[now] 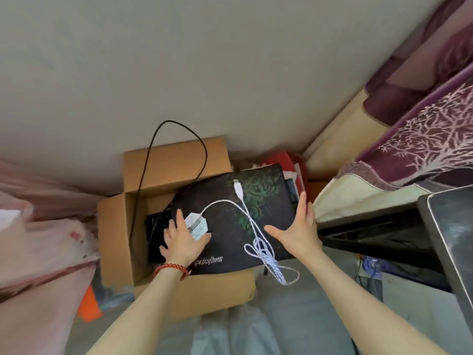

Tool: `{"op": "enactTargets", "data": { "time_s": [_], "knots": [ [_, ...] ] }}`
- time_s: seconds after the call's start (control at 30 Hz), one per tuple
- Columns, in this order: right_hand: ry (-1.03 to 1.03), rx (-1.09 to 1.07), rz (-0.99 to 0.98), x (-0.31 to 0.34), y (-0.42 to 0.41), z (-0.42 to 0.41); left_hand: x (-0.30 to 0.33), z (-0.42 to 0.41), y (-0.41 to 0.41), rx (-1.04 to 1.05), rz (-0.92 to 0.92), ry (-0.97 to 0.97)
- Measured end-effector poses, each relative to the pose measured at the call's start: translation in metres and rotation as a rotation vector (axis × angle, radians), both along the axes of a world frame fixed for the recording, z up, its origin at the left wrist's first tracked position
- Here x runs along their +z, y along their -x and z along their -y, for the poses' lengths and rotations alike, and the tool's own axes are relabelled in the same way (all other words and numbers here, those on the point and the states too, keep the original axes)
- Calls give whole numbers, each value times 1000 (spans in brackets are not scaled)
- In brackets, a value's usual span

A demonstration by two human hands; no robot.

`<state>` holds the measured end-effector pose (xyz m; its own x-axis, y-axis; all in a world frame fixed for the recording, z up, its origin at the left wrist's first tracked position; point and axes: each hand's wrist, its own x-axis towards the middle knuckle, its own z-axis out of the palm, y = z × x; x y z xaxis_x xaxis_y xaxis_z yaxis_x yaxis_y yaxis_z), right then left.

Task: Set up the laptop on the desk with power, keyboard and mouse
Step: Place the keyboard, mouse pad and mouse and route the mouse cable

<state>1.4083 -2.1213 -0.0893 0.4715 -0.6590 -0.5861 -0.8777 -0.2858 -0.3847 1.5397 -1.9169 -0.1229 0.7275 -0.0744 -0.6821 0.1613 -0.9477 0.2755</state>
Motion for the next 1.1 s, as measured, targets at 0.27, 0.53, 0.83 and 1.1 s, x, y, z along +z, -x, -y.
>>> {"op": "enactTargets", "data": {
  "time_s": [0.27, 0.53, 0.83, 1.1],
  "knots": [
    [-27, -162, 5, -3, -10, 10, -7, 8, 0, -53, 37, 113],
    [107, -52, 119, 58, -22, -39, 50, 37, 16, 141, 10, 511],
    [-230, -144, 154, 85, -20, -52, 83, 16, 39, -32, -137, 442],
    [-501, -239, 448, 86, -13, -50, 81, 26, 52, -79, 181, 292]
  ]
}}
